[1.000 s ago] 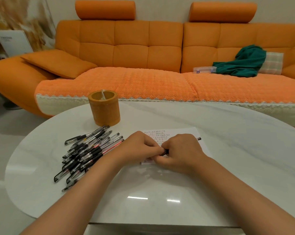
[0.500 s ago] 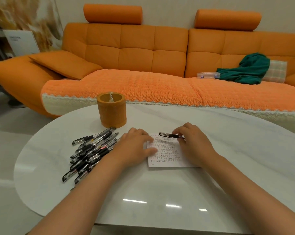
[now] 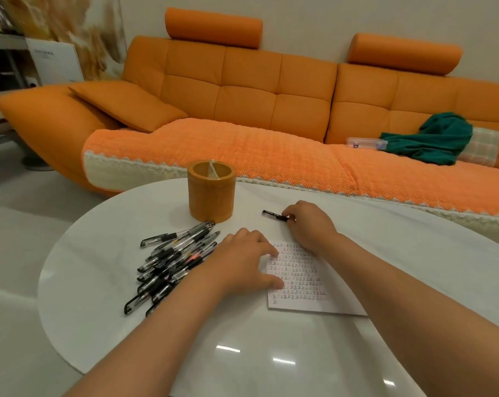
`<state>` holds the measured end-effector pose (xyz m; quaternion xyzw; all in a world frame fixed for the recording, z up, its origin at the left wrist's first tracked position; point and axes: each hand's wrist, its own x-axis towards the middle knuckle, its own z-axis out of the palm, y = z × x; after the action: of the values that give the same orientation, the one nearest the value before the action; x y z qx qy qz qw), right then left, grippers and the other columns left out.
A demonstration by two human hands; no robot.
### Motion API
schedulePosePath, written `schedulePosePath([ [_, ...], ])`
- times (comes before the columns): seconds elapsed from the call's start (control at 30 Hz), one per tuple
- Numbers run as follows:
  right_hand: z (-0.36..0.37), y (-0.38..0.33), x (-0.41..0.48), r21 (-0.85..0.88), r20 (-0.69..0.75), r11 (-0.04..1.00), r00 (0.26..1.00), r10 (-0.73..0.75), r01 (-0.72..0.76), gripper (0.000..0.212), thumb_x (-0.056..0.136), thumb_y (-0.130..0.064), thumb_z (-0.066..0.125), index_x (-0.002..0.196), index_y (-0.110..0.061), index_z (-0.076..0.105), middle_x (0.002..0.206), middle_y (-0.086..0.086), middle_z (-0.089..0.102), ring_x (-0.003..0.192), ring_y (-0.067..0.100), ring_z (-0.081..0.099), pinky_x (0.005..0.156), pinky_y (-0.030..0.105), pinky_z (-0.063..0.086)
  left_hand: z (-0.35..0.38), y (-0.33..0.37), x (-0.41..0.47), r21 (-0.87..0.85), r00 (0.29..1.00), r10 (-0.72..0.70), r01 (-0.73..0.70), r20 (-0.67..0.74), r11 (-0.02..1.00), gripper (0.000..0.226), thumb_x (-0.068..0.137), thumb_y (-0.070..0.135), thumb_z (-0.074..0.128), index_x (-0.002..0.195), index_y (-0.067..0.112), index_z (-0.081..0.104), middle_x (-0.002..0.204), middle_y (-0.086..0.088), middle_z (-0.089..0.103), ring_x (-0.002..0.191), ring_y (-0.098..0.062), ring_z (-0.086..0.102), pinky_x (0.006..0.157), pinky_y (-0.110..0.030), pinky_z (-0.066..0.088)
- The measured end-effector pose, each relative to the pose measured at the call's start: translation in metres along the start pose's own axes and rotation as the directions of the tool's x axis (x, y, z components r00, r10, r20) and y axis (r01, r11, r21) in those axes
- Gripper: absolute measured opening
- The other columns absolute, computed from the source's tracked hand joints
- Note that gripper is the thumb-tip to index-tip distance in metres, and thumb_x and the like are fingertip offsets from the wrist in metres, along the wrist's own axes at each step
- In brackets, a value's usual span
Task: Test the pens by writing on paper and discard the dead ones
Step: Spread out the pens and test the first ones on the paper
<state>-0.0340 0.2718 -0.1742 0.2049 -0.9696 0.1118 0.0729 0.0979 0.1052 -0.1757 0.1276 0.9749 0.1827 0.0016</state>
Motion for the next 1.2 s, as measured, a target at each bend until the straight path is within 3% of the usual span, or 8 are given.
schedulePosePath([
  [0.13,0.000,-0.001,0.006,-0.070,0.046,0.997,0.999,-0.023,0.026,0.039,0.100,-0.015,0.048,0.137,-0.024,0.057,0.130,0.001,0.060,0.119,0.024,0.054,0.092,0.040,0.049,-0.005,-0.009,0.001,-0.020,1.000,0.008,-0.009,-0.027,1.000,0.059,0.084,0.065,0.062,0.136,0.039,0.053,0.138,0.014,0.043,0.129,-0.011,0.032,0.103,-0.032,0.028],
  [0.23,-0.005,-0.005,0.004,-0.117,0.077,0.992,0.996,-0.042,0.051,0.043,0.098,-0.016,0.051,0.140,-0.025,0.053,0.132,0.000,0.059,0.122,0.024,0.052,0.096,0.038,0.046,-0.016,-0.022,-0.001,-0.014,0.995,-0.048,0.047,-0.088,0.999,0.048,0.092,0.056,0.057,0.136,0.037,0.054,0.139,0.011,0.046,0.131,-0.013,0.034,0.109,-0.038,0.032],
  [0.33,-0.013,-0.019,-0.003,-0.071,0.045,0.992,0.994,-0.099,0.102,0.041,0.097,-0.016,0.054,0.137,-0.024,0.055,0.129,0.000,0.060,0.118,0.022,0.052,0.094,0.036,0.045,-0.029,-0.036,-0.012,0.011,0.975,-0.121,0.125,-0.186,0.992,0.037,0.096,0.044,0.057,0.132,0.035,0.056,0.135,0.009,0.050,0.124,-0.014,0.042,0.104,-0.037,0.038],
  [0.5,-0.022,-0.072,-0.024,0.059,0.069,0.944,0.942,-0.328,0.325,0.027,0.097,-0.020,0.055,0.121,-0.028,0.066,0.119,-0.006,0.062,0.104,0.014,0.057,0.088,0.034,0.051,-0.044,-0.060,-0.039,-0.007,0.932,-0.241,0.249,-0.272,0.969,0.020,0.094,0.032,0.059,0.114,0.033,0.060,0.117,0.008,0.054,0.110,-0.014,0.049,0.094,-0.036,0.048],
  [0.63,-0.027,-0.104,-0.046,0.169,0.112,0.897,0.896,-0.430,0.410,0.017,0.084,-0.021,0.059,0.089,-0.031,0.072,0.090,-0.017,0.064,0.082,0.005,0.058,0.073,0.031,0.054,-0.055,-0.064,-0.065,-0.112,0.946,-0.249,0.230,-0.209,0.967,0.007,0.089,0.032,0.065,0.093,0.033,0.059,0.096,0.013,0.057,0.088,-0.009,0.056,0.077,-0.030,0.052],
  [0.7,-0.026,-0.110,-0.057,0.173,0.142,0.885,0.878,-0.458,0.433,0.016,0.079,-0.023,0.061,0.084,-0.033,0.072,0.086,-0.016,0.064,0.080,0.004,0.058,0.071,0.029,0.054,-0.058,-0.061,-0.076,-0.133,0.967,-0.212,0.194,-0.141,0.972,0.011,0.082,0.039,0.071,0.086,0.034,0.062,0.089,0.013,0.059,0.080,-0.006,0.057,0.072,-0.029,0.052],
  [0.83,-0.020,-0.111,-0.072,0.156,0.208,0.869,0.845,-0.493,0.469,0.020,0.076,-0.022,0.066,0.091,-0.034,0.071,0.091,-0.015,0.064,0.086,0.004,0.056,0.075,0.030,0.053,-0.056,-0.057,-0.089,-0.066,0.987,-0.153,0.150,-0.039,0.986,0.024,0.069,0.051,0.077,0.084,0.037,0.065,0.092,0.017,0.055,0.088,0.000,0.055,0.079,-0.032,0.053],
  [1.2,-0.031,-0.106,-0.070,-0.025,0.205,0.846,0.831,-0.518,0.533,0.017,0.095,-0.021,0.062,0.110,-0.025,0.069,0.109,-0.004,0.065,0.102,0.015,0.053,0.088,0.031,0.046,-0.056,-0.051,-0.090,-0.010,0.990,-0.142,0.141,-0.024,0.990,0.040,0.071,0.055,0.076,0.105,0.043,0.059,0.102,0.019,0.050,0.100,-0.004,0.048,0.083,-0.029,0.049],
])
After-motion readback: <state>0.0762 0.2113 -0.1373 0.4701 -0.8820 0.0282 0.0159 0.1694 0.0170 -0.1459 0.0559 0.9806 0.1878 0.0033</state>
